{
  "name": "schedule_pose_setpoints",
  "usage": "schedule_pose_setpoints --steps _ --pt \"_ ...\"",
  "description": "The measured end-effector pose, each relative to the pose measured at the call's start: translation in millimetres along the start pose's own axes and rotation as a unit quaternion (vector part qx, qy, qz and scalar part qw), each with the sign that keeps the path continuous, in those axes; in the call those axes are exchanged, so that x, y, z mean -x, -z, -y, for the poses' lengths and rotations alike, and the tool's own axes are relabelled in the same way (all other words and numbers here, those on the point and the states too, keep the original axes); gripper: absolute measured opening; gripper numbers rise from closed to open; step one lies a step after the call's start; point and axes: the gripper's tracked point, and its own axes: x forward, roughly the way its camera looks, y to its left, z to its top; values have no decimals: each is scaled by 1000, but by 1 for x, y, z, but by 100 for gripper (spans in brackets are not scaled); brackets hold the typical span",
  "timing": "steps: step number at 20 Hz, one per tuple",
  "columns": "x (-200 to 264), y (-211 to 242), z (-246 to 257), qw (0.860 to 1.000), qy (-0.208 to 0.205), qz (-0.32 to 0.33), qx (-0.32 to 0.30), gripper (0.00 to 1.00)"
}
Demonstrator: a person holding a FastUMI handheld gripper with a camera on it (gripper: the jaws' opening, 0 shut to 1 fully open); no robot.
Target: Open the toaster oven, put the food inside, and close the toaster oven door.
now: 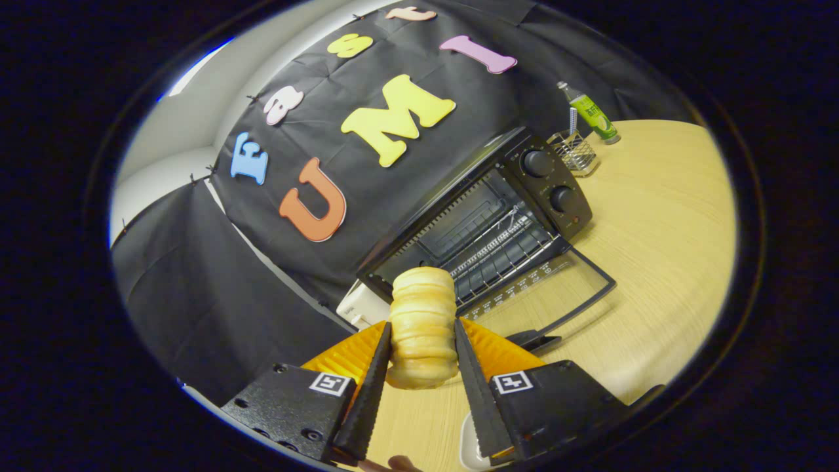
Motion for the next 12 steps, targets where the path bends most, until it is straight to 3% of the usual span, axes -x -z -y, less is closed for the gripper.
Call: schedule_pose_setpoints --steps 5,12 --pt "-41 -25 27 999 34 11 -2 65" --pt "-89 -34 54 999 35 22 -13 65"
